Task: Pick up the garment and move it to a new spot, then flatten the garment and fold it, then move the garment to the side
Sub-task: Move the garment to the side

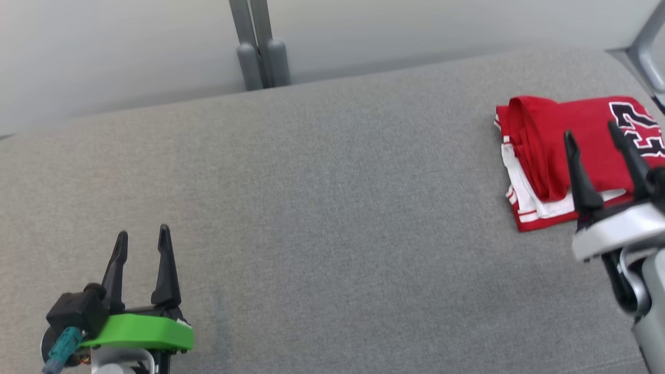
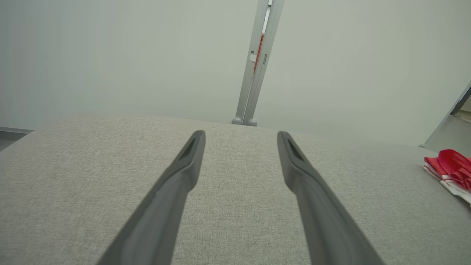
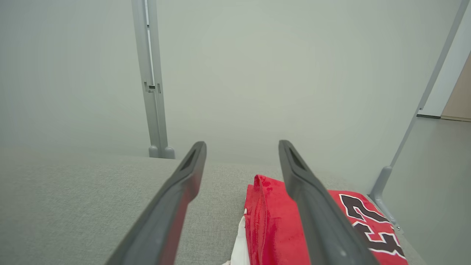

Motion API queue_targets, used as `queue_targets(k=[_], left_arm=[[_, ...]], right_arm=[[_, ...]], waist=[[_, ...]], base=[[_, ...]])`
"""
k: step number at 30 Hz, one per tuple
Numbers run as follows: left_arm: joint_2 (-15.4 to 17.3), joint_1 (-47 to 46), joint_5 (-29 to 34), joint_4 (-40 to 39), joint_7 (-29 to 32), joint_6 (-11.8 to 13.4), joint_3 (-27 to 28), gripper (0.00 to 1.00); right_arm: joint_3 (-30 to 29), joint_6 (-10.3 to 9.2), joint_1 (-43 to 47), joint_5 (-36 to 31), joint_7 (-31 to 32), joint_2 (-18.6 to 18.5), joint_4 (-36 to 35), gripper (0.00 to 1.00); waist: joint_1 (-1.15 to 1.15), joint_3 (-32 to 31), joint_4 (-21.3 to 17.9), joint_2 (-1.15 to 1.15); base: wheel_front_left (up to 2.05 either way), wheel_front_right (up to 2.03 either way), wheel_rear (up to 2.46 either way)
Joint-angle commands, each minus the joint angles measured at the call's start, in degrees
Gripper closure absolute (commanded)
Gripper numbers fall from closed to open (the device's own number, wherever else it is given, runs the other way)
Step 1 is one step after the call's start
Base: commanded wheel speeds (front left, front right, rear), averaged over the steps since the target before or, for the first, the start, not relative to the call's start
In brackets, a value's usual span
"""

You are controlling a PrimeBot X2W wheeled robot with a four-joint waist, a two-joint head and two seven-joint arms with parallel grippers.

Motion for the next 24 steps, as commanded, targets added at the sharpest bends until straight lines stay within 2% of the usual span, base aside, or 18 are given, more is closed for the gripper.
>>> queue_targets(k=[1, 6, 12, 24], left_arm=[[-0.2, 1.6, -0.1, 0.3, -0.1, 0.3, 0.5, 0.0], [-0.9, 4.0, 0.5, -0.3, -0.1, -0.3, 1.6, 0.0], [-1.5, 5.3, 2.7, -0.4, -0.1, -0.9, 3.1, 0.0], [-2.6, 6.2, 4.3, 0.7, -0.1, -1.7, 4.7, 0.0]], right_arm=[[-0.9, 0.01, 3.0, -0.7, -0.1, 0.9, -1.5, 0.0], [-3.2, 0.01, 10.3, -1.3, -0.1, 3.9, -6.7, 0.0], [-4.7, 0.01, 16.4, -2.7, -0.1, 5.9, -9.2, 0.0], [-4.4, 0.01, 17.4, -3.6, -0.1, 7.6, -8.5, 0.0]], waist=[[0.0, -5.3, 2.7, 0.0], [0.0, -5.9, 3.9, 0.0], [0.0, -6.2, 4.6, 0.0], [0.0, -7.0, 4.8, 0.0]], base=[[0.0, 0.0, 0.0], [0.0, 0.0, 0.0], [0.0, 0.0, 0.0], [0.0, 0.0, 0.0]])
